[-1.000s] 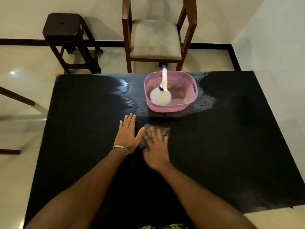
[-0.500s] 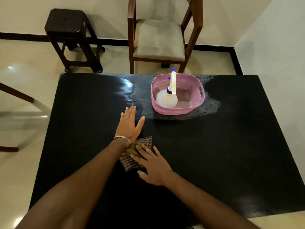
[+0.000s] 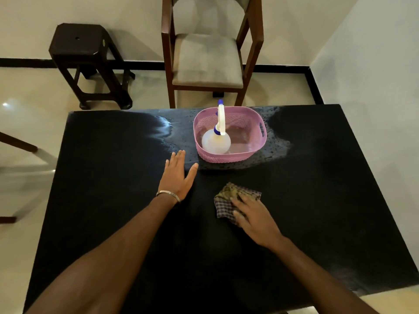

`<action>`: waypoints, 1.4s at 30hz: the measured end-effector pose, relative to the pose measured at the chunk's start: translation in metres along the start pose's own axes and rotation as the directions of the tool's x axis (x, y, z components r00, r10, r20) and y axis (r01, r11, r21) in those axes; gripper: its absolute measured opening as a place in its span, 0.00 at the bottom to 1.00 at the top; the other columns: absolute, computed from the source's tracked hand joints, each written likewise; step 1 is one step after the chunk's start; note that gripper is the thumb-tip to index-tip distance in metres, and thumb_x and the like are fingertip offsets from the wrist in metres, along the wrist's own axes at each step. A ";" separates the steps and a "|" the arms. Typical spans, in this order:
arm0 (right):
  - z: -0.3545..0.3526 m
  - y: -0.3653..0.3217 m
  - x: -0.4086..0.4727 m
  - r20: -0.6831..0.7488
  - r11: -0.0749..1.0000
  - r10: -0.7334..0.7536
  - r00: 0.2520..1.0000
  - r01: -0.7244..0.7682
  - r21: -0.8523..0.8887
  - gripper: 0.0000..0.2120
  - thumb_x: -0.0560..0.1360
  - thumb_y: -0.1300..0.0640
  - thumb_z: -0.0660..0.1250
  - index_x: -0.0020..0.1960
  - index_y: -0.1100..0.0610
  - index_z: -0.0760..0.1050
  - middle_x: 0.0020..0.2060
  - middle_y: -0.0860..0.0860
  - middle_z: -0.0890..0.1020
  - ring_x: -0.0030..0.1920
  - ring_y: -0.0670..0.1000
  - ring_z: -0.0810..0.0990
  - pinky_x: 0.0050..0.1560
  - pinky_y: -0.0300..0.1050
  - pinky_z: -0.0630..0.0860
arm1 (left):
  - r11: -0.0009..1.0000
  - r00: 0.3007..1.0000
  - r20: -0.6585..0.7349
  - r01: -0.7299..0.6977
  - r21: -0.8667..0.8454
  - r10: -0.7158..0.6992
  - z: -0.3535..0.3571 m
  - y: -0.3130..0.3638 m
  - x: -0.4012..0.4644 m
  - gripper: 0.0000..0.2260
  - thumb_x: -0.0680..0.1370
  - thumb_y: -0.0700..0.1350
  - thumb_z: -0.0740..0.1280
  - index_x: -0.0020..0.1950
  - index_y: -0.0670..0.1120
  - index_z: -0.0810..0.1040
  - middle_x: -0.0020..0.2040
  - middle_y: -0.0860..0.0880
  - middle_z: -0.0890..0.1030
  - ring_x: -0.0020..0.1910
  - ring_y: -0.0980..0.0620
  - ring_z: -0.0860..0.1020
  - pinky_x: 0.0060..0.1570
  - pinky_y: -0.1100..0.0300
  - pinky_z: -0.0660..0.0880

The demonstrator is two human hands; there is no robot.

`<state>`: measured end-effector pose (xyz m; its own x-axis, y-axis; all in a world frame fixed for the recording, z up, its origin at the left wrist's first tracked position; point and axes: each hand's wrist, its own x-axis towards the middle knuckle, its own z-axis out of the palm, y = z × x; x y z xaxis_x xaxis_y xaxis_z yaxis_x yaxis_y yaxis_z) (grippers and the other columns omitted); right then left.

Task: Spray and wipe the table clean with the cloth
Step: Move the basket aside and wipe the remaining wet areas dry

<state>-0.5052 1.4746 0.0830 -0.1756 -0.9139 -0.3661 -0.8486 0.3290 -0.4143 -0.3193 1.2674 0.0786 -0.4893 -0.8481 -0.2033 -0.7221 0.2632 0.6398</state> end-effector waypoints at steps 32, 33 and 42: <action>-0.096 -0.057 0.136 0.201 -0.055 0.578 0.791 -0.208 0.977 0.16 0.82 0.66 0.54 0.68 0.60 0.70 0.47 0.55 0.81 0.49 0.53 0.81 0.60 0.56 0.79 | 0.531 0.820 0.189 0.506 -0.680 -0.540 -0.017 0.045 0.065 0.15 0.79 0.41 0.56 0.63 0.39 0.72 0.58 0.39 0.76 0.53 0.38 0.78 0.43 0.42 0.82; -0.093 -0.064 0.139 0.199 -0.049 0.575 0.793 -0.209 0.977 0.16 0.82 0.66 0.54 0.67 0.60 0.70 0.47 0.55 0.81 0.49 0.53 0.80 0.59 0.55 0.79 | 0.528 0.817 0.181 0.506 -0.682 -0.548 -0.022 0.039 0.064 0.14 0.80 0.42 0.56 0.63 0.40 0.72 0.57 0.39 0.77 0.53 0.38 0.78 0.43 0.43 0.82; -0.059 -0.164 0.164 0.226 0.027 0.458 0.859 -0.268 0.963 0.16 0.83 0.65 0.53 0.68 0.59 0.71 0.51 0.56 0.81 0.51 0.54 0.81 0.58 0.57 0.80 | 0.463 0.733 0.107 0.528 -0.712 -0.671 -0.096 -0.042 0.030 0.14 0.81 0.43 0.57 0.66 0.42 0.70 0.58 0.41 0.74 0.52 0.41 0.77 0.47 0.43 0.81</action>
<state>-0.4240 1.2568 0.1403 -0.4271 -0.5808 -0.6930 0.5045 0.4830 -0.7157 -0.2569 1.1867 0.1163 0.0737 -0.7497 -0.6576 -0.2446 -0.6529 0.7169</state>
